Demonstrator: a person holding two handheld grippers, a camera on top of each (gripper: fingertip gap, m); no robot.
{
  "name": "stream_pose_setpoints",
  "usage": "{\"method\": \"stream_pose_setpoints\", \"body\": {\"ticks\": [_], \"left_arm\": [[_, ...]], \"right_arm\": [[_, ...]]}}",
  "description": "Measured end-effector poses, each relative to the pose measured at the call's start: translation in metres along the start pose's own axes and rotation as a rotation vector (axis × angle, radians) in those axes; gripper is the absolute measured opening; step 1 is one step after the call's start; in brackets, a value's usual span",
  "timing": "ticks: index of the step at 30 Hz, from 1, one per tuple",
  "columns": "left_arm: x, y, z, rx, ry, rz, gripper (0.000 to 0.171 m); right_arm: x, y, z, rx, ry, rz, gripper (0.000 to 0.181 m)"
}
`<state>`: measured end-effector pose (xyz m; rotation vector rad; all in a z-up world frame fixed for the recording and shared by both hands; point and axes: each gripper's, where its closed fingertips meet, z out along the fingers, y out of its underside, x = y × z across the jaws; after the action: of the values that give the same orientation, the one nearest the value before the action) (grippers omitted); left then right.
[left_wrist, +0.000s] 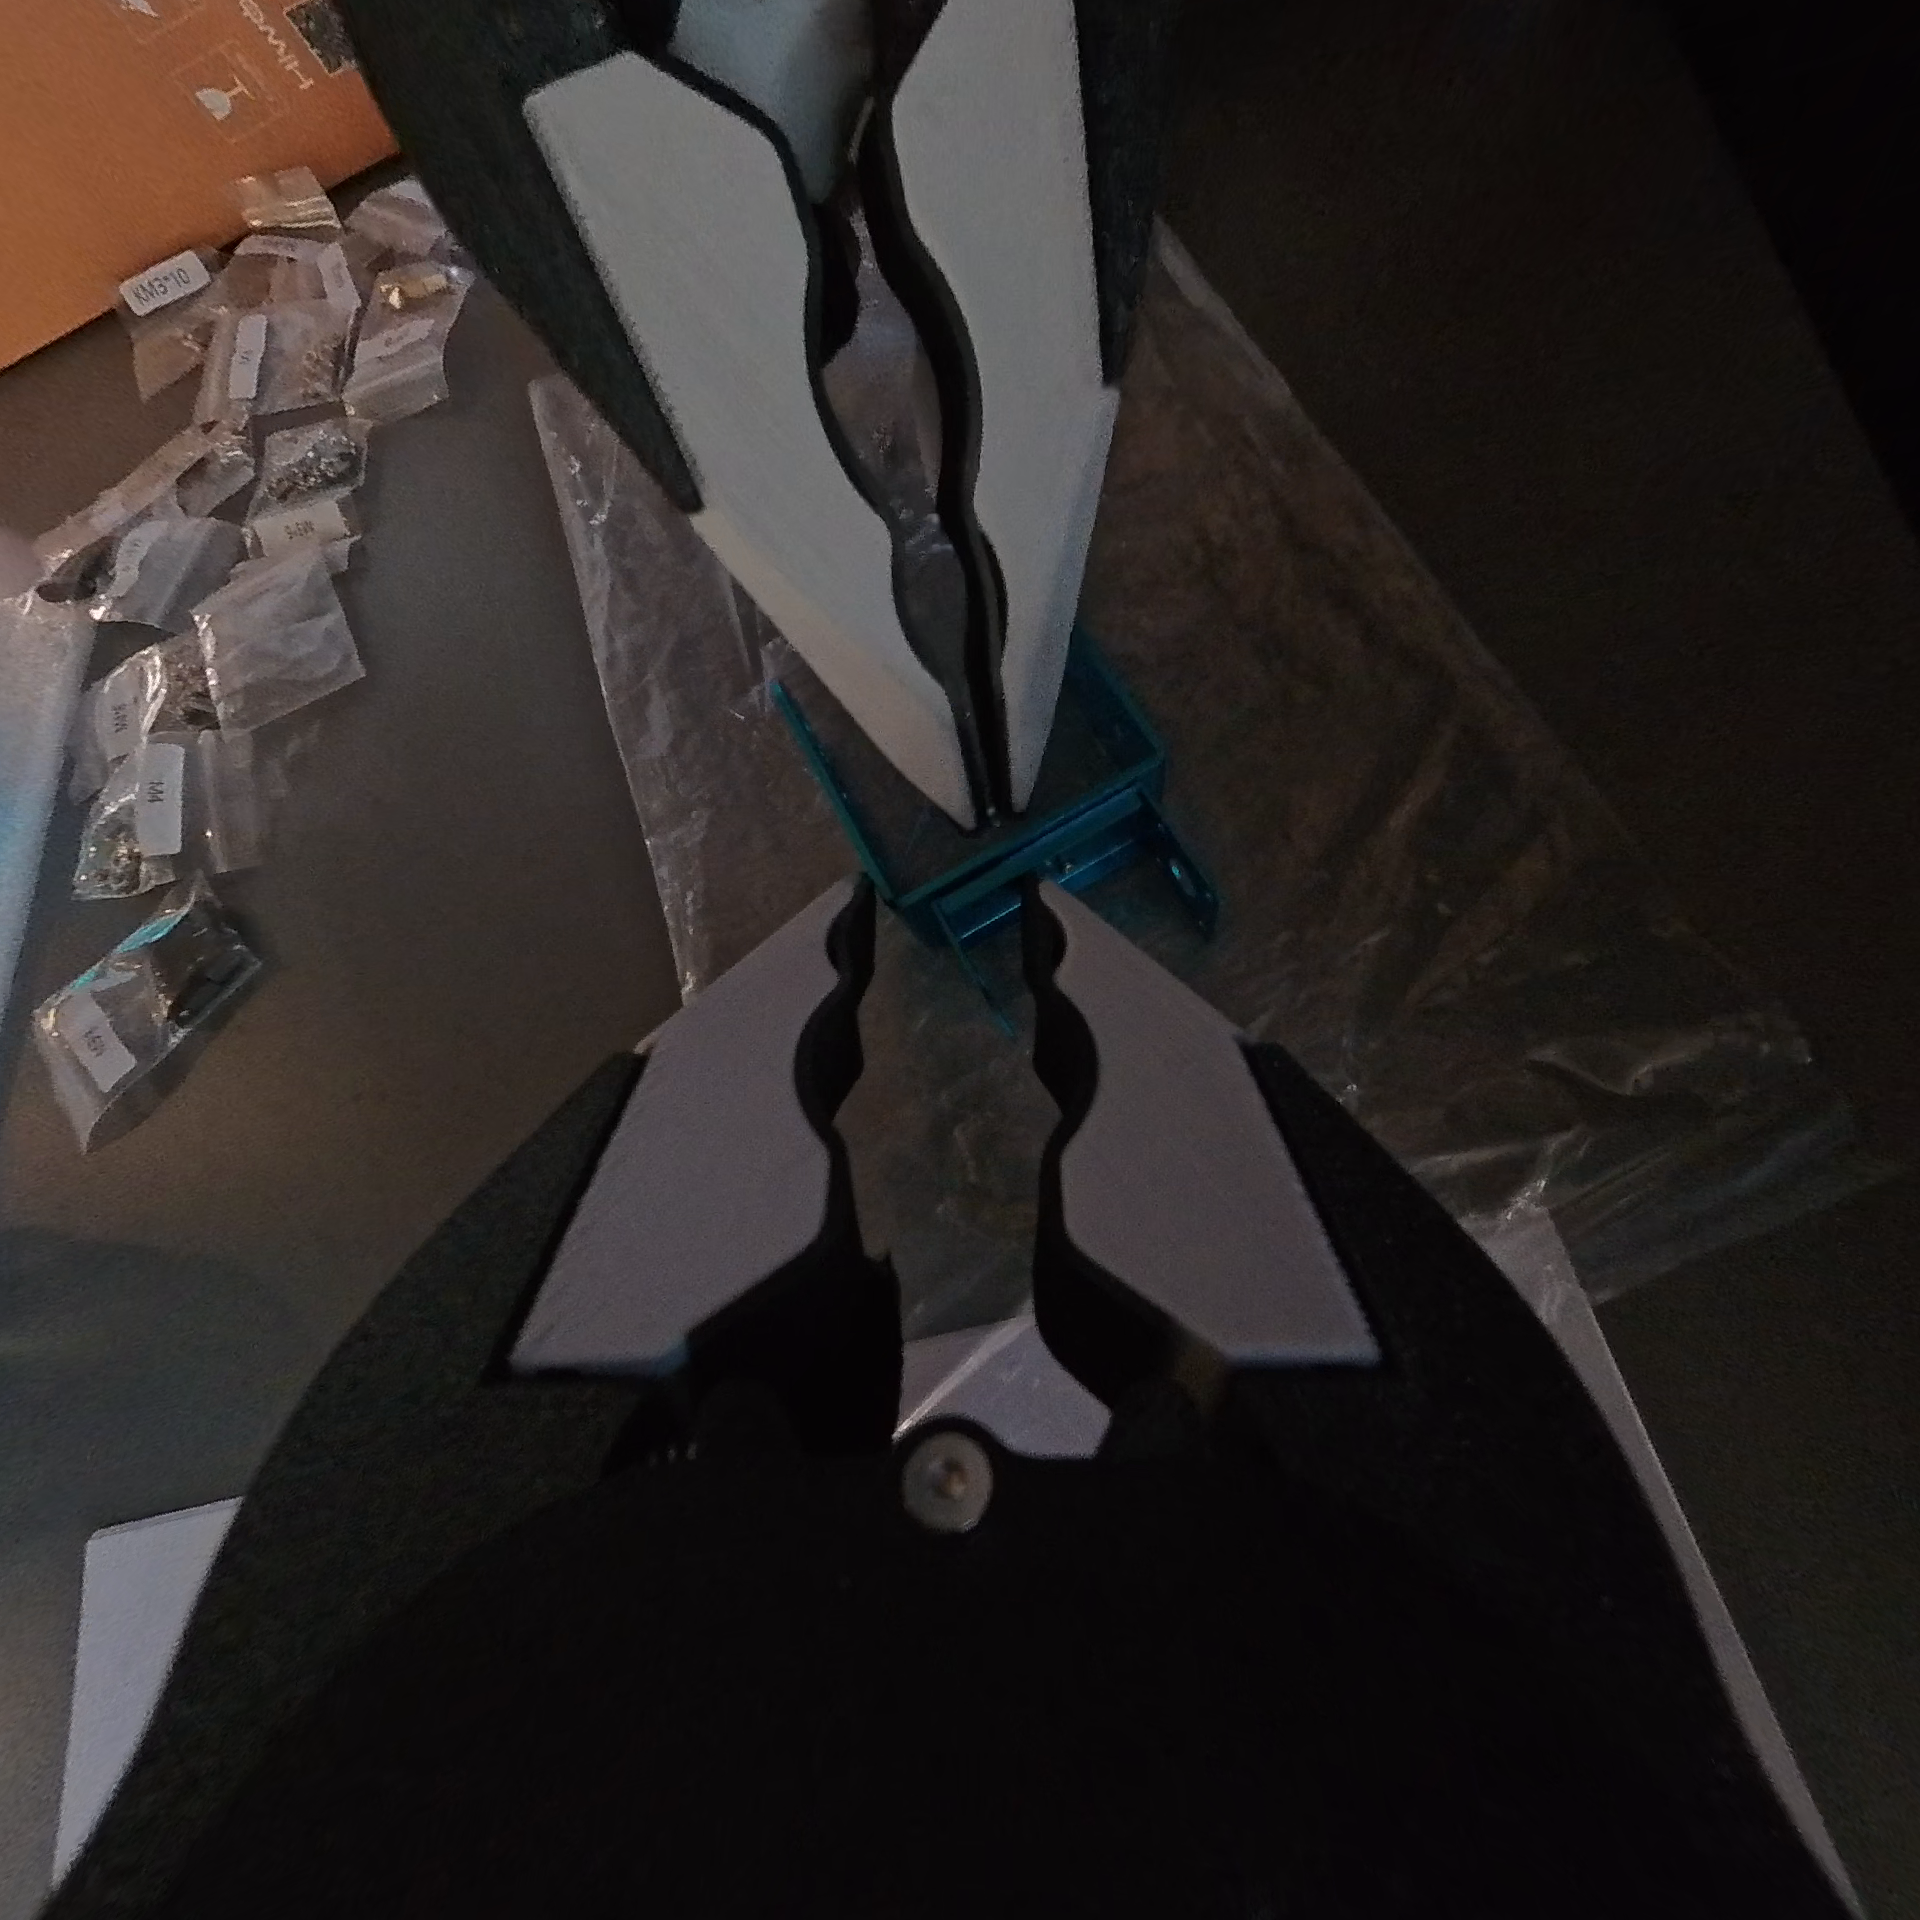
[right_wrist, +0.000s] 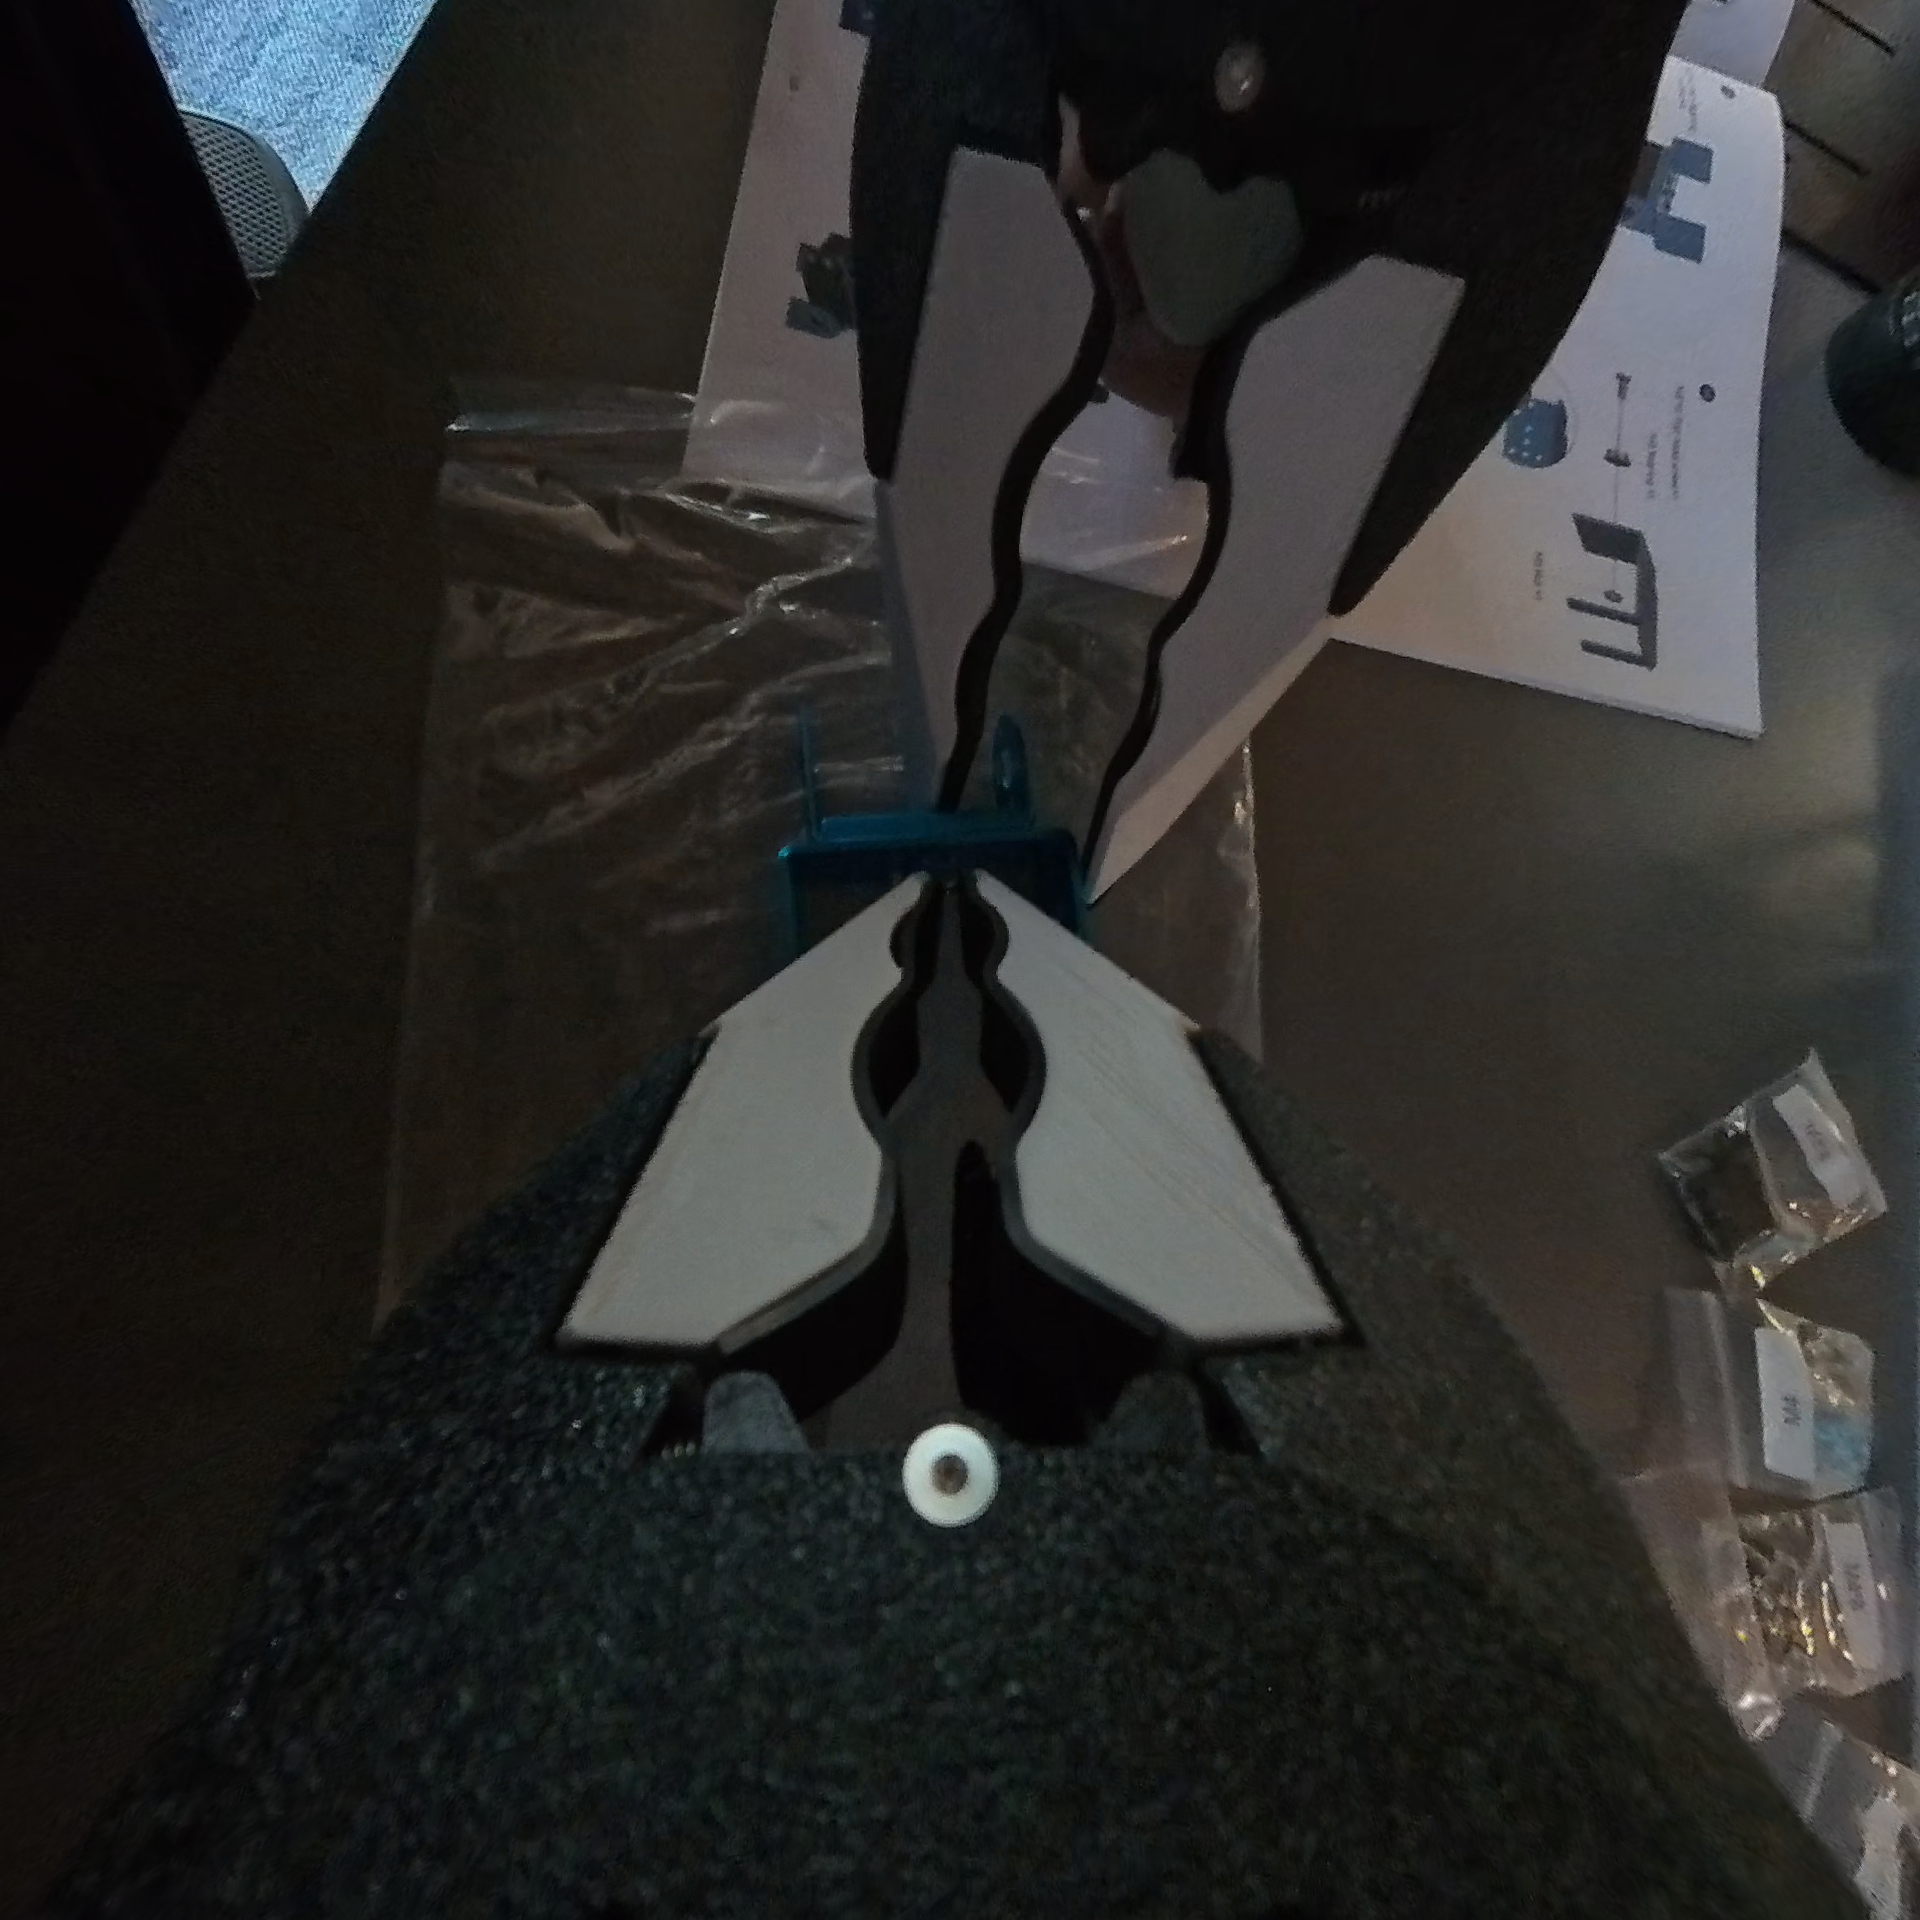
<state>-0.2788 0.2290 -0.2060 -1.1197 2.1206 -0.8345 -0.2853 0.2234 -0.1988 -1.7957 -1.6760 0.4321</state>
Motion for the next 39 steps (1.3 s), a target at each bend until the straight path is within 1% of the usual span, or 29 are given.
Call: {"method": "stream_pose_setpoints", "body": {"ticks": [12, 21, 29, 39], "left_arm": [[0.0001, 0.0000, -0.0001, 0.000, -0.003, 0.003, 0.027], [0.0004, 0.0000, -0.0001, 0.000, -0.001, 0.002, 0.027], [0.0003, 0.0001, 0.0000, 0.000, -0.001, 0.003, 0.027], [0.0001, 0.0000, 0.0000, 0.000, -0.003, 0.005, 0.027]], "right_arm": [[0.0008, 0.0005, 0.0030, -0.013, 0.003, -0.012, 0.003], [0.0000, -0.0020, 0.0044, 0.021, -0.007, 0.004, 0.002], [-0.0001, -0.0024, 0.0045, 0.047, -0.047, 0.070, 0.002], [0.0000, -0.0033, 0.0025, 0.054, -0.045, 0.061, 0.007]]}}
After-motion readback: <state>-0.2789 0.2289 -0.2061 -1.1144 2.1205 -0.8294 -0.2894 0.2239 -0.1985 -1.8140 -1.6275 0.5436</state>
